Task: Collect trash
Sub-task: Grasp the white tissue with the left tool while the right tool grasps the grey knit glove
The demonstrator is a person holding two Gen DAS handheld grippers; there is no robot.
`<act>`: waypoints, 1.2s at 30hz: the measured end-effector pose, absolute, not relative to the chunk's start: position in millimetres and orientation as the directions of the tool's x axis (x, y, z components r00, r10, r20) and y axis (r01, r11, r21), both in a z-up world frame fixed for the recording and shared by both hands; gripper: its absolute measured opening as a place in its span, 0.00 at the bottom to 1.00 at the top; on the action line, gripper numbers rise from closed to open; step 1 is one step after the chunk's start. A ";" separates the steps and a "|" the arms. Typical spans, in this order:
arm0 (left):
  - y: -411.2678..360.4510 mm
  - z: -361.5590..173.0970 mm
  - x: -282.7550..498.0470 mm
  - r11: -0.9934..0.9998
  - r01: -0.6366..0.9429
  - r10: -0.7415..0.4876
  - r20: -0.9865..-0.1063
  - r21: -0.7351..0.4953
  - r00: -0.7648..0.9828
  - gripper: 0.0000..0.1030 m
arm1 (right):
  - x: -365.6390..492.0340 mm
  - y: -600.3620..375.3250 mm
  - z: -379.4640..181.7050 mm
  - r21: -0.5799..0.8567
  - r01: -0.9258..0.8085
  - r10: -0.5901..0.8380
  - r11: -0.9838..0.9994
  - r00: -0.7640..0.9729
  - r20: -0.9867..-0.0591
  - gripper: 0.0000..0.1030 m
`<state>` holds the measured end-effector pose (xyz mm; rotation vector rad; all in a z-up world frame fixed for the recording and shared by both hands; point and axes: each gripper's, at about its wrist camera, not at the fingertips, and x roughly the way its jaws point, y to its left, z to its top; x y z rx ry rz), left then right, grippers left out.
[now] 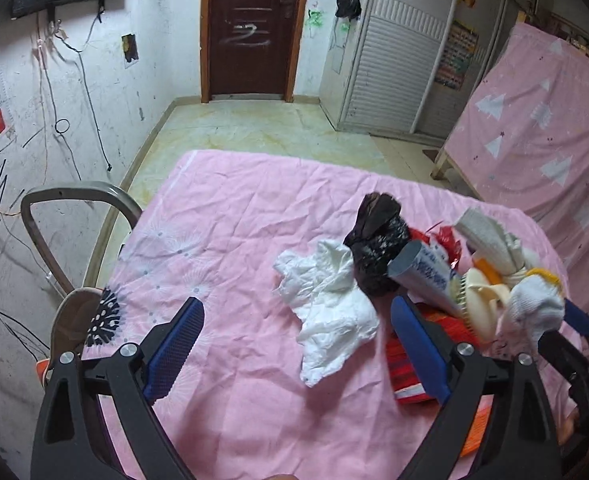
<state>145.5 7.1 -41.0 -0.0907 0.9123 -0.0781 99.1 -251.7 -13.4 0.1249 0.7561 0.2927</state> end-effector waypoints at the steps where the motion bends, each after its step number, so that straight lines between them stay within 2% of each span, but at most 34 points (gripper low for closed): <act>1: 7.2 -45.0 148.2 0.993 0.040 -0.110 -0.791 -0.107 0.602 0.83 | 101.1 -247.7 -14.3 0.203 -0.216 0.296 0.955 0.690 -0.660 0.93; 4: 2.1 -59.0 158.9 0.992 0.084 -0.125 -0.809 -0.094 0.575 0.83 | 104.1 -243.4 -15.6 0.166 -0.207 0.265 0.964 0.700 -0.663 0.92; 5: 1.3 -63.6 161.4 0.992 0.092 -0.120 -0.814 -0.082 0.569 0.83 | 104.3 -242.9 -16.0 0.153 -0.200 0.250 0.968 0.705 -0.663 0.88; 6: -1.3 -68.9 164.5 0.994 0.095 -0.105 -0.822 -0.062 0.559 0.83 | 104.5 -243.0 -16.7 0.139 -0.191 0.234 0.972 0.710 -0.664 0.79; 10: -4.6 -76.7 170.6 0.993 0.106 -0.103 -0.824 -0.053 0.557 0.80 | 103.2 -245.7 -19.0 0.125 -0.182 0.219 0.975 0.719 -0.660 0.64; 13: -6.3 -76.3 169.5 0.994 0.099 -0.099 -0.813 -0.051 0.573 0.61 | 99.1 -246.4 -15.4 0.123 -0.185 0.220 0.975 0.732 -0.644 0.58; 15: -4.7 -74.9 168.3 0.994 0.090 -0.097 -0.807 -0.055 0.583 0.36 | 94.8 -247.0 -11.5 0.133 -0.195 0.235 0.972 0.740 -0.630 0.56; 18: 0.2 -73.2 166.6 0.995 0.072 -0.102 -0.799 -0.074 0.593 0.23 | 88.7 -246.7 -5.2 0.147 -0.214 0.259 0.966 0.748 -0.611 0.55; 27: 7.3 -32.3 133.5 0.993 0.046 -0.108 -0.715 -0.106 0.691 0.23 | 67.1 -263.1 19.0 0.182 -0.217 0.282 0.959 0.792 -0.542 0.55; 36: -42.3 13.6 98.1 0.985 0.141 -0.172 -0.641 -0.100 0.748 0.23 | 41.7 -316.4 28.4 0.224 -0.131 0.228 0.966 0.841 -0.491 0.55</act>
